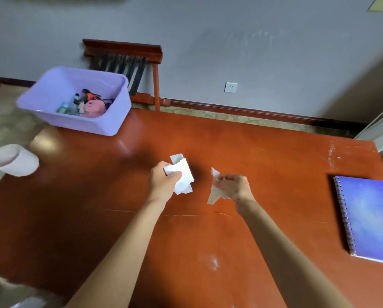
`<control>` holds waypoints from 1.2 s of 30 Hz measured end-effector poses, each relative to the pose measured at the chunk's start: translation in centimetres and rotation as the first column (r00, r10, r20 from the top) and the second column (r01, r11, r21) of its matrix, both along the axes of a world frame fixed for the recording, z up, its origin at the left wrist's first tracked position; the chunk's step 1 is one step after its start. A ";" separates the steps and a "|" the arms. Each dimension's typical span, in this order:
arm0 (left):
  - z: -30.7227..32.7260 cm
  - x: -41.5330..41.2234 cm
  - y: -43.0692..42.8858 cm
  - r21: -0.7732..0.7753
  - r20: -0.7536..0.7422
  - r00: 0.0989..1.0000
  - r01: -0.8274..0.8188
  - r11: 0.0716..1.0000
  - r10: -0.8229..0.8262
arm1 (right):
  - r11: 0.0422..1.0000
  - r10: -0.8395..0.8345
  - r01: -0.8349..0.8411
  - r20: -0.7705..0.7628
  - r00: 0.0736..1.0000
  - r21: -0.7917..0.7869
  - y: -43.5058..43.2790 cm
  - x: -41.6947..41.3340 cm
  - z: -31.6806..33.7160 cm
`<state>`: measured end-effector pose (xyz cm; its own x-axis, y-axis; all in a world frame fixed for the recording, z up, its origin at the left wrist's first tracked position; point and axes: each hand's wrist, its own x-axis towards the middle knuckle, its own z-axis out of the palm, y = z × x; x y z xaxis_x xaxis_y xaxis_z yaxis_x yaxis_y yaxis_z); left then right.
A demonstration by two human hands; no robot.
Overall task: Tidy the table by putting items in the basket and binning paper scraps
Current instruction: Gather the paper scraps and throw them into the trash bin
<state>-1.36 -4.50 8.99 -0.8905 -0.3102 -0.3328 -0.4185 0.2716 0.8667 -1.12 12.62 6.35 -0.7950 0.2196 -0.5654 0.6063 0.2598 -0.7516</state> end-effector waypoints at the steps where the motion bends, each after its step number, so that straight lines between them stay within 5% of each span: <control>1: -0.1 0.4 -4.3 -0.007 -0.011 1.000 0.013 1.000 -0.013 | 1.000 -0.005 0.005 -0.012 1.000 0.007 -4.3 0.5 0.5; 6: -0.2 1.4 -7.1 -0.077 0.007 1.000 0.028 0.997 -0.028 | 1.000 0.005 -0.005 -0.056 0.998 0.000 -7.5 0.7 1.1; 17: -0.4 4.8 -24.8 -0.163 0.046 0.988 -0.140 0.977 0.149 | 0.953 0.297 -0.292 -0.052 0.954 0.077 -26.9 1.2 1.8; 29: -2.3 10.1 -39.6 -0.220 0.135 0.861 -0.456 0.862 0.490 | 0.738 0.673 -0.671 -0.007 0.740 0.076 -44.4 2.0 -0.6; 36: -6.0 9.9 -53.8 -0.155 0.215 0.827 -0.497 0.854 0.520 | 0.627 0.771 -0.771 0.047 0.635 0.115 -59.9 1.6 -3.6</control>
